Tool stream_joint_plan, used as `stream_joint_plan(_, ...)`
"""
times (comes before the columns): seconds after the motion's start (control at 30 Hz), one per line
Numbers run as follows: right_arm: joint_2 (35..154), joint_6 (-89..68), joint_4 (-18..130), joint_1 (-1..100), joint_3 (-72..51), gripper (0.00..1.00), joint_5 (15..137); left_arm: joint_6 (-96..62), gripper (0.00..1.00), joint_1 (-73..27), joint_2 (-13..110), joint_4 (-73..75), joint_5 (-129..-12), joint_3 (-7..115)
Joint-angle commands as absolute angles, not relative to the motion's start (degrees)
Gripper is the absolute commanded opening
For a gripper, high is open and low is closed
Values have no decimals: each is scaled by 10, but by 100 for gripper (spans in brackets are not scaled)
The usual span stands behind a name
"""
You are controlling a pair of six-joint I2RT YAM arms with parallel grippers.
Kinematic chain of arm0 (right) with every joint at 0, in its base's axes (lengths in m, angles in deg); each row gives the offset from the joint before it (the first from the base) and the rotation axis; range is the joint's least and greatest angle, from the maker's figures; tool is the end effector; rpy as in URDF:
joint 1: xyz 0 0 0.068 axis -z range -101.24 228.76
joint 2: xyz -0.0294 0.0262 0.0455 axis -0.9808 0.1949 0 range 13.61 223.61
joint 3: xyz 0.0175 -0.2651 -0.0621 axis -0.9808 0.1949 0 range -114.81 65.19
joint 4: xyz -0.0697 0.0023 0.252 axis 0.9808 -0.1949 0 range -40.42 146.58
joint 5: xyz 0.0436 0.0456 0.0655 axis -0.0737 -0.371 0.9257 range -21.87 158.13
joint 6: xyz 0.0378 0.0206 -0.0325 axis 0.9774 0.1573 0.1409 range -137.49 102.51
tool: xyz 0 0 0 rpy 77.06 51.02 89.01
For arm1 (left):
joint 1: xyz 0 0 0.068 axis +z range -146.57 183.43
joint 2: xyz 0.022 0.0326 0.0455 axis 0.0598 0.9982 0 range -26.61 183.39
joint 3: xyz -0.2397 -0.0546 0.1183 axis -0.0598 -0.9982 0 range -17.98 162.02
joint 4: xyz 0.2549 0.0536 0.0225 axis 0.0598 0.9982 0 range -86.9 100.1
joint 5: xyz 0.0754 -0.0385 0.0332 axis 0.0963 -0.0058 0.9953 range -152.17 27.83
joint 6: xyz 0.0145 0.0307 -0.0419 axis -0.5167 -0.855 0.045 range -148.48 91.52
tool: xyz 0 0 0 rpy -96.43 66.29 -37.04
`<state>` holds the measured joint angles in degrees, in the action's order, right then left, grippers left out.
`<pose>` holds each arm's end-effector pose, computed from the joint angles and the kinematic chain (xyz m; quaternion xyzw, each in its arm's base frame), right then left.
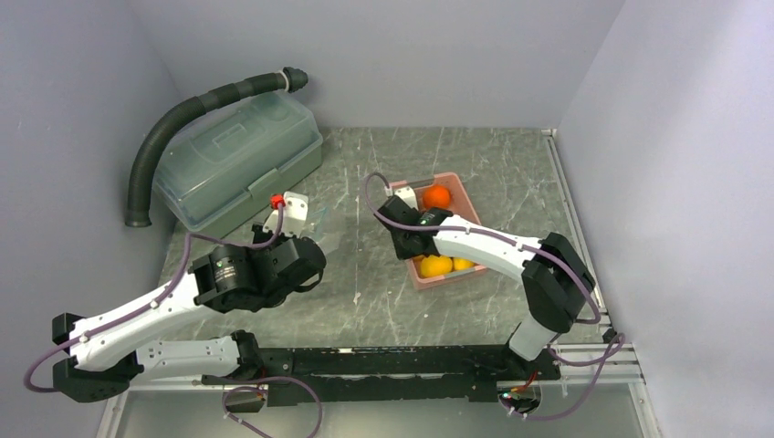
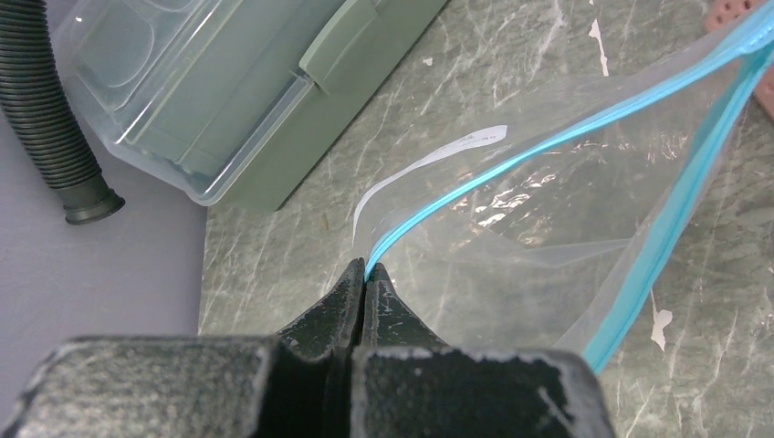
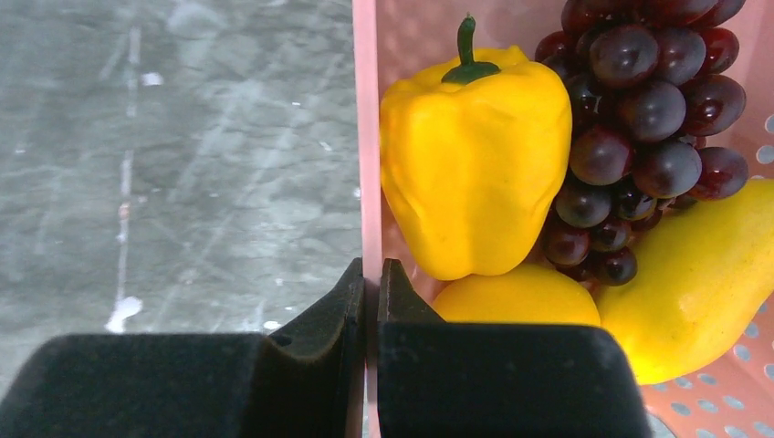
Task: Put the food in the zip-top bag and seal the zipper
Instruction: Place the bin at the center of the board.
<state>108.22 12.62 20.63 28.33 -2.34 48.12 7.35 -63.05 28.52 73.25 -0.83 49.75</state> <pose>0.2231 0.2508 0.2228 -0.1290 0.9498 0.0195 0.2845 0.0860 -0.1197 0.3652 0.0809 0.8342 0.1201 0.5322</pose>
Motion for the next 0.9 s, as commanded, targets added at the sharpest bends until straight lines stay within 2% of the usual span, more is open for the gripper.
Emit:
stream_joint_plan(0.0,1046,115,212,303,3,0,445,95,0,-633,289,742,13,502)
stream_joint_plan(0.4,1009,101,248,352,66,0,489,90,0,-633,300,737,10,500)
stream_joint_plan(0.57,985,111,245,352,58,39,502,94,0,-633,310,738,5,502)
stream_joint_plan(0.63,974,115,240,352,53,49,507,94,0,-633,314,737,1,503)
stream_joint_plan(0.7,959,120,234,351,50,53,511,94,0,-633,319,735,-4,504)
stream_joint_plan(0.87,904,128,229,348,50,56,539,81,0,-632,353,722,-21,513)
